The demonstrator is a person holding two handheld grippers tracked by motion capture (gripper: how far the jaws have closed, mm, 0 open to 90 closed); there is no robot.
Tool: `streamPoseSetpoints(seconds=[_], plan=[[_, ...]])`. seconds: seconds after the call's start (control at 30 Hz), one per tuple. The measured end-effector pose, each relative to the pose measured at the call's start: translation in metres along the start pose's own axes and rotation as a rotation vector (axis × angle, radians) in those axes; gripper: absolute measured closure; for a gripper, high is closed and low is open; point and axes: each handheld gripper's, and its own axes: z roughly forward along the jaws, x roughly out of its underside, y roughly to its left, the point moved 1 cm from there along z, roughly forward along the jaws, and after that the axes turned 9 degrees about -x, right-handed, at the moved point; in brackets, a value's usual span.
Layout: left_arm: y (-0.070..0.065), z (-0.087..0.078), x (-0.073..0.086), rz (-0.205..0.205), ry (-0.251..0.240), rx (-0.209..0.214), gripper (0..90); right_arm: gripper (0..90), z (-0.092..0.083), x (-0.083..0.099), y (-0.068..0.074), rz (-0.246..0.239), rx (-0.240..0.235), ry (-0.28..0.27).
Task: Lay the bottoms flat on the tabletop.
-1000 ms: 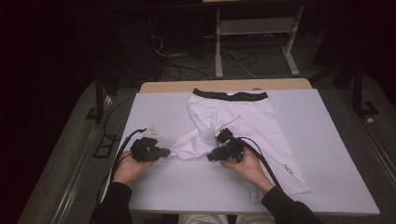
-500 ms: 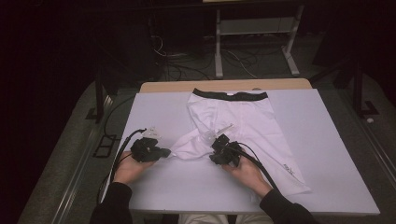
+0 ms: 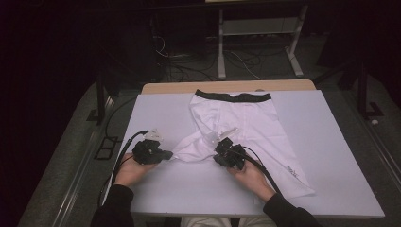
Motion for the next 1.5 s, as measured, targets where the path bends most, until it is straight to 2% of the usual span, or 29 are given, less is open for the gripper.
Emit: streamPoseSetpoints(seconds=[0.2,0.27,0.33,0.47,0.67,0.87,1.0,1.5], plan=[[0.004,-0.007,0.001,0.002,-0.011,0.005,87.8,87.1,-0.003,0.0,0.0,0.013,-0.083,0.009],[0.005,-0.012,0.002,-0.003,-0.014,0.008,87.9,87.2,-0.005,0.0,0.003,0.026,-0.137,0.012],[0.005,-0.017,0.002,0.013,-0.006,0.008,87.8,87.2,-0.009,0.0,0.005,0.031,-0.182,0.012],[0.0,-0.032,0.004,0.064,0.018,0.013,87.8,87.3,-0.017,0.003,0.012,0.077,-0.309,-0.011],[-0.011,-0.053,0.013,0.137,0.056,0.01,87.8,87.3,-0.016,0.009,0.033,0.075,-0.428,0.011],[-0.015,-0.059,0.027,0.169,0.076,0.01,87.8,87.3,-0.004,0.013,0.057,0.026,-0.492,0.063],[-0.016,-0.057,0.033,0.184,0.09,0.02,87.6,87.3,0.0,0.013,0.068,0.006,-0.506,0.098],[-0.024,-0.058,0.036,0.234,0.121,0.083,87.5,87.2,-0.002,0.018,0.07,0.009,-0.551,0.118]])
